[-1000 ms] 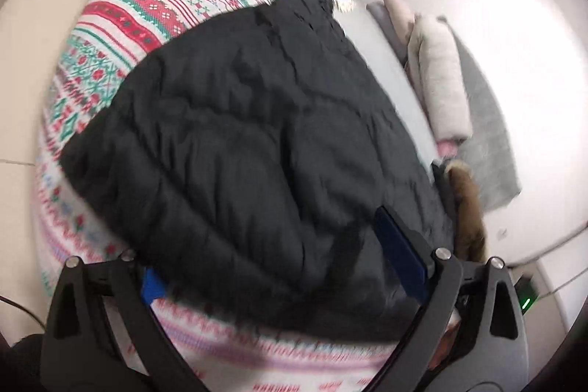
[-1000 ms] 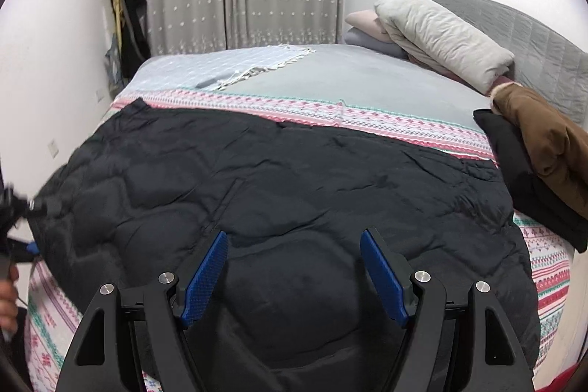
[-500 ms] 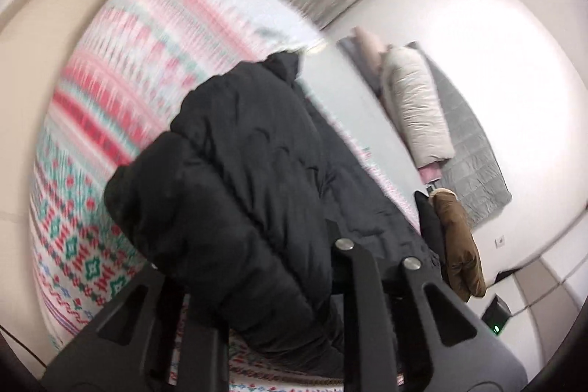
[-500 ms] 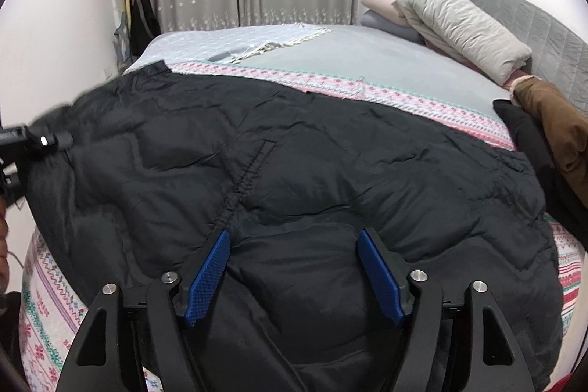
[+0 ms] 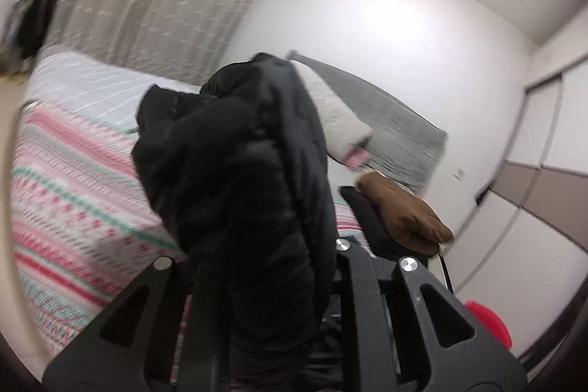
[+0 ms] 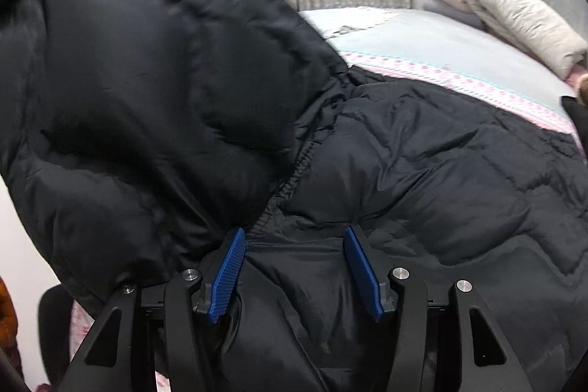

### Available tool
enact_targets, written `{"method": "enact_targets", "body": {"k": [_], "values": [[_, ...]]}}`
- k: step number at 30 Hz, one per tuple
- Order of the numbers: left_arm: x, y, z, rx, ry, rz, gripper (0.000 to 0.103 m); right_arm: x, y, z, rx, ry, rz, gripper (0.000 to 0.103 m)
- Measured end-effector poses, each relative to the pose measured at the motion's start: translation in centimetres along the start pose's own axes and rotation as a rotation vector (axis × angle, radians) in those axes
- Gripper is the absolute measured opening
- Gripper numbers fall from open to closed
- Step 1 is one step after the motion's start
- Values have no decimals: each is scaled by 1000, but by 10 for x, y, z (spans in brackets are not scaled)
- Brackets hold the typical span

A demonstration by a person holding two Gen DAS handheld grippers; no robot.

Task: Fold large clothes

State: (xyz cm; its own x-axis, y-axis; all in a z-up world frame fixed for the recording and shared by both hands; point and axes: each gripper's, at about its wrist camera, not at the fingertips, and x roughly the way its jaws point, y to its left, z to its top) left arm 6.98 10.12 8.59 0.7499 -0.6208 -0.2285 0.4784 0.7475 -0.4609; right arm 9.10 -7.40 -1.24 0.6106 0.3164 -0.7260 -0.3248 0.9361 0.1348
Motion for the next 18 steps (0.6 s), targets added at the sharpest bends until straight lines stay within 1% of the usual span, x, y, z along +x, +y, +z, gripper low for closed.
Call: {"method": "enact_targets", "body": {"k": [4,7,9,12,14,16,18], "values": [[30,-35,-3,87,77,-68,18,8,0,1,14,20,36,58],[49,-61,-12,132,128,-116,18,11,-8,4,15,41,62,58],[56,-74,-16,149,153,-137,19,8,-19,8,31,74,90,58],[68,-92,-22,168,190,-168,20,-14,-48,10,104,98,155,58],[77,-101,-29,185,223,-189,22,-37,-76,7,167,82,169,60],[88,-106,-39,207,263,-210,24,-61,-106,-1,228,51,159,64],[98,-113,-52,234,314,-229,27,-87,-142,-11,300,10,110,67]]}}
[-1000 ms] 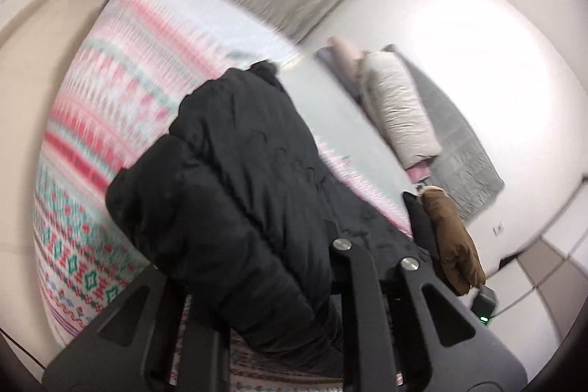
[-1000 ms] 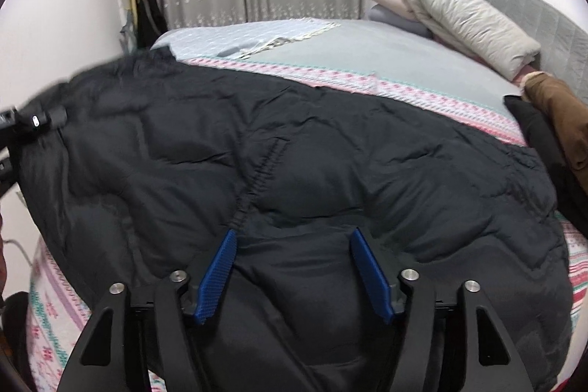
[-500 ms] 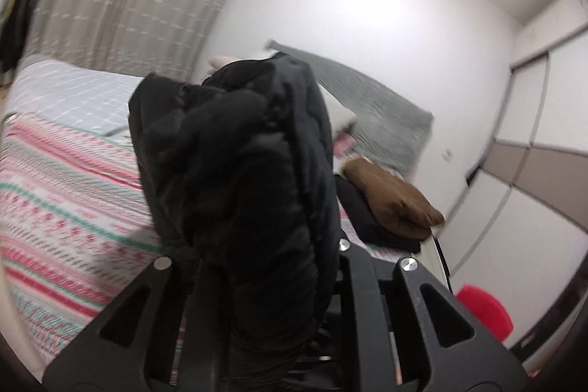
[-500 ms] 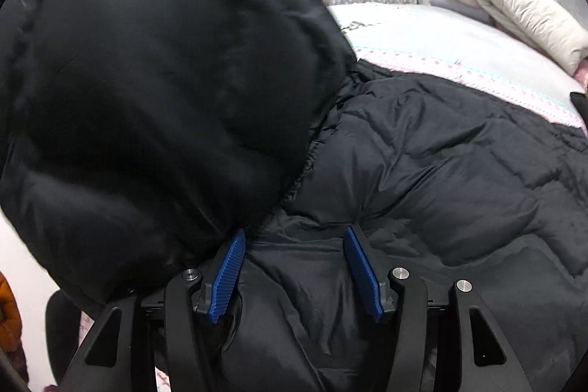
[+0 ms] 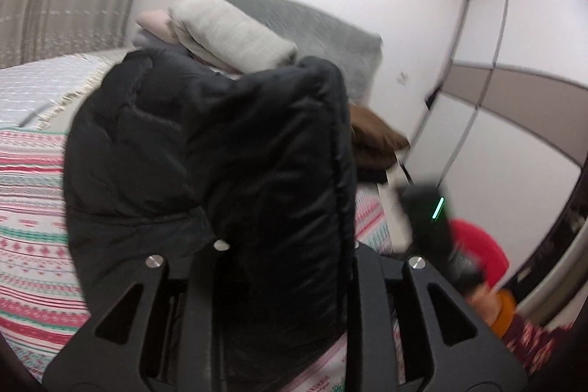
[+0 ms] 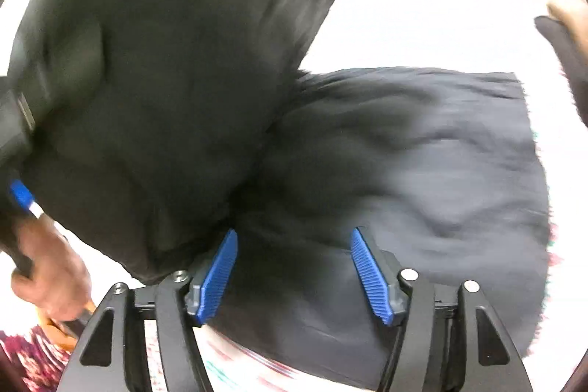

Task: Fold large clothes

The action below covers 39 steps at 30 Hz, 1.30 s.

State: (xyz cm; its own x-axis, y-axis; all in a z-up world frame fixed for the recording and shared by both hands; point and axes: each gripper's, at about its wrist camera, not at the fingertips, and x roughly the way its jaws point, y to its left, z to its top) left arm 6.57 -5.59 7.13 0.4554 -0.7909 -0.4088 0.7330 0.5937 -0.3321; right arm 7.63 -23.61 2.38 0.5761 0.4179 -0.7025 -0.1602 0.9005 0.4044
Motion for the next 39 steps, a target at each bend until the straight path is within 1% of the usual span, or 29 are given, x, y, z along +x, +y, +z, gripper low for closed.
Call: {"method": "enact_targets", "body": {"k": [1,3,5,6,7,9,10,12,13,14,15,16,18,19,20,21,22,23,25,26,28,30,31,33,35,36,39], "values": [[9,-4,-4,15,33,-11,28,-17,-21,-1,45,-30,-40,67],[27,-14,-16,48,103,-33,30,-38,-44,-3,112,-66,-78,67],[48,-24,-33,94,194,-49,35,-66,-69,-3,186,-120,-83,67],[56,-29,-39,115,226,-53,39,-74,-74,-3,199,-139,-82,67],[64,-35,-47,151,262,-59,40,-83,-75,0,209,-166,-80,67],[72,-48,-58,216,302,-62,46,-95,-77,9,213,-211,-64,67],[73,-51,-60,232,310,-60,47,-100,-76,15,210,-226,-42,68],[69,-60,-64,262,327,-74,62,-99,-76,32,203,-224,-6,68],[69,-59,-62,265,331,-85,66,-92,-74,38,196,-213,16,68],[66,-62,-59,269,333,-102,73,-82,-68,42,186,-192,38,68],[64,-63,-57,275,334,-112,78,-74,-67,40,180,-170,45,68],[62,-66,-54,289,337,-115,79,-61,-67,46,176,-142,41,68],[54,-70,-56,324,345,-110,79,-29,-65,55,169,-77,2,68],[47,-73,-56,344,349,-104,79,-22,-64,52,163,-55,-8,66],[39,-74,-56,357,348,-99,79,-8,-63,55,155,-29,-16,59],[29,-73,-55,367,345,-96,79,4,-62,57,149,-13,-13,48],[17,-70,-53,368,341,-97,79,3,-59,48,140,-4,-1,19],[7,-67,-51,363,337,-100,79,9,-55,50,130,2,20,13],[-15,-59,-44,337,319,-97,80,4,-47,53,96,-39,-2,9],[-24,-54,-38,321,306,-92,81,-2,-42,53,84,-62,-4,7],[-41,-42,-23,294,271,-55,84,-21,-35,55,58,-117,-9,7],[-53,-29,-12,273,239,-20,86,-43,-31,56,29,-168,-35,6],[-58,-19,-6,259,220,12,87,-50,-33,55,18,-183,-55,6],[-59,-3,1,222,203,70,90,-58,-43,50,16,-187,-105,6],[-53,28,8,146,219,120,90,-57,-58,44,44,-175,-134,6],[-45,42,10,91,239,138,90,-55,-65,42,63,-166,-145,6],[-14,70,7,-31,309,150,90,-45,-86,25,91,-134,-199,8]]}}
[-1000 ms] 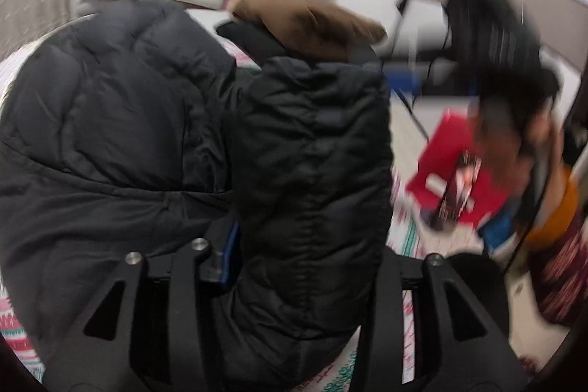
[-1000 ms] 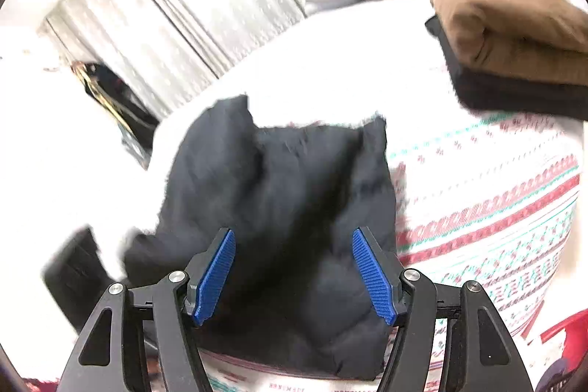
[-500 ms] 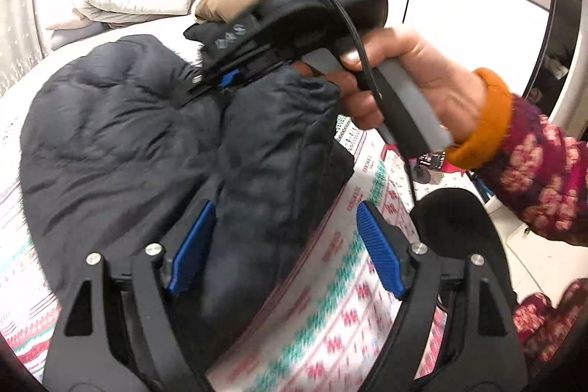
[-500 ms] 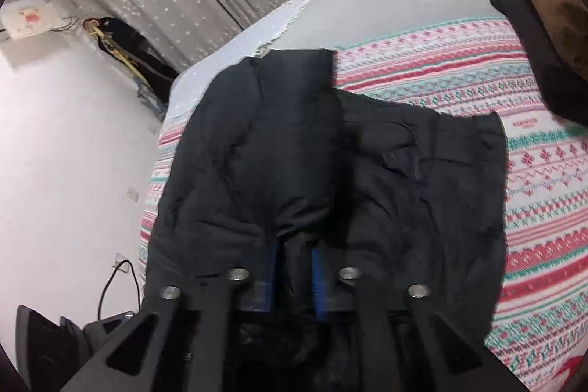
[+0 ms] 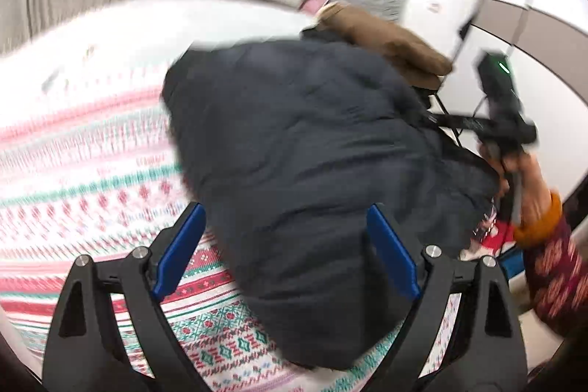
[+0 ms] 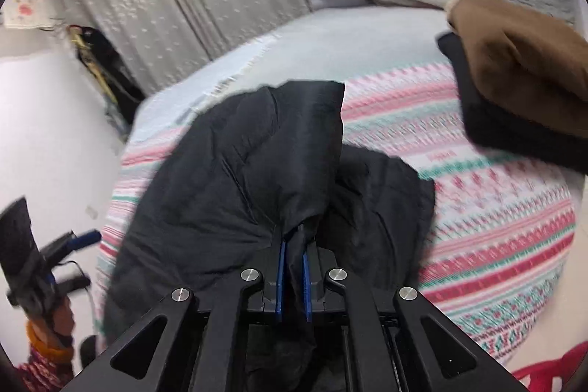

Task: Fold large clothes

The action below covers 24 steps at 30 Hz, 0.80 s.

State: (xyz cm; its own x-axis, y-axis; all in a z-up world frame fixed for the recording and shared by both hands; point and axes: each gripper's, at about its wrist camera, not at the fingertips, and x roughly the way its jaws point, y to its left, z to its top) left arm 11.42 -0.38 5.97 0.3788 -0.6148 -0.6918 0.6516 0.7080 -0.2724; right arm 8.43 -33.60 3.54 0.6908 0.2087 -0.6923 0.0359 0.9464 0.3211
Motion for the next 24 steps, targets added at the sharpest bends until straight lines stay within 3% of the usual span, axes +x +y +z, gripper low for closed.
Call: {"method": "enact_targets", "body": {"k": [1,4,6,8,11,17,20,24], "values": [[7,7,1,-29,19,-8,90,3,-3,-1,-2,3,-16,9],[30,27,4,-182,66,-151,90,4,-10,-10,2,13,-49,15],[39,32,5,-252,77,-199,90,8,-19,-15,14,17,-76,30],[41,29,0,-265,77,-201,90,2,-28,-16,45,21,-89,49],[50,23,-6,-250,81,-185,90,-13,-33,-12,105,28,-103,62],[68,10,-2,-235,91,-168,92,-40,-32,3,226,-8,16,93],[72,15,-3,-236,98,-167,93,-27,-25,3,203,35,42,94],[76,23,-3,-247,114,-166,97,8,-40,-9,197,132,-87,95]]}}
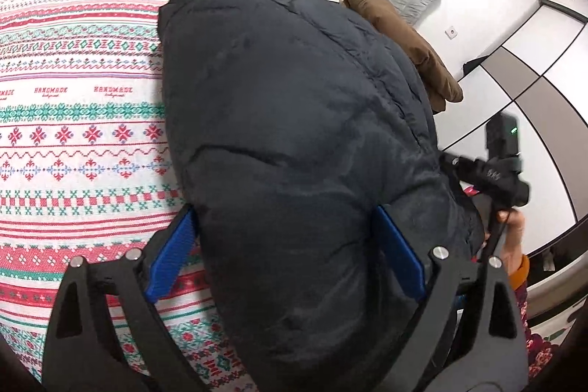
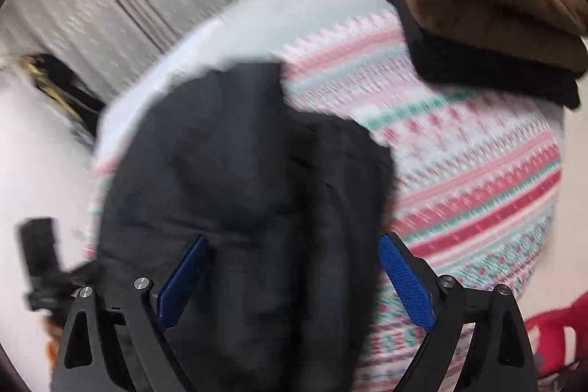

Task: Fold large clothes

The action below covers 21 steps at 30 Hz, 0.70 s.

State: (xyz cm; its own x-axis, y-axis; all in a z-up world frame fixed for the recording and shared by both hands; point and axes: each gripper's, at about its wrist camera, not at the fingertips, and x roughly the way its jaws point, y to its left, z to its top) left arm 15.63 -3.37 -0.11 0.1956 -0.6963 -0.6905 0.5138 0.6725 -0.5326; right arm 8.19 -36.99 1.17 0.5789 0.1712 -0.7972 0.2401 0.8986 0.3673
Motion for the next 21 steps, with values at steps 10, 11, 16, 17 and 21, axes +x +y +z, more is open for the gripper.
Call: {"method": "enact_targets", "body": {"k": [10,11,16,17,21], "values": [[35,42,4,-226,105,-272,103,58,-61,-30,258,148,423,93],[40,47,3,-255,109,-313,103,60,-61,-31,256,145,440,87],[29,48,3,-257,47,-382,75,67,-50,-33,236,155,569,49],[21,47,5,-245,30,-372,69,64,-47,-31,229,137,584,42],[-16,45,19,-206,-42,-334,61,56,-19,-15,166,99,581,33]]}}
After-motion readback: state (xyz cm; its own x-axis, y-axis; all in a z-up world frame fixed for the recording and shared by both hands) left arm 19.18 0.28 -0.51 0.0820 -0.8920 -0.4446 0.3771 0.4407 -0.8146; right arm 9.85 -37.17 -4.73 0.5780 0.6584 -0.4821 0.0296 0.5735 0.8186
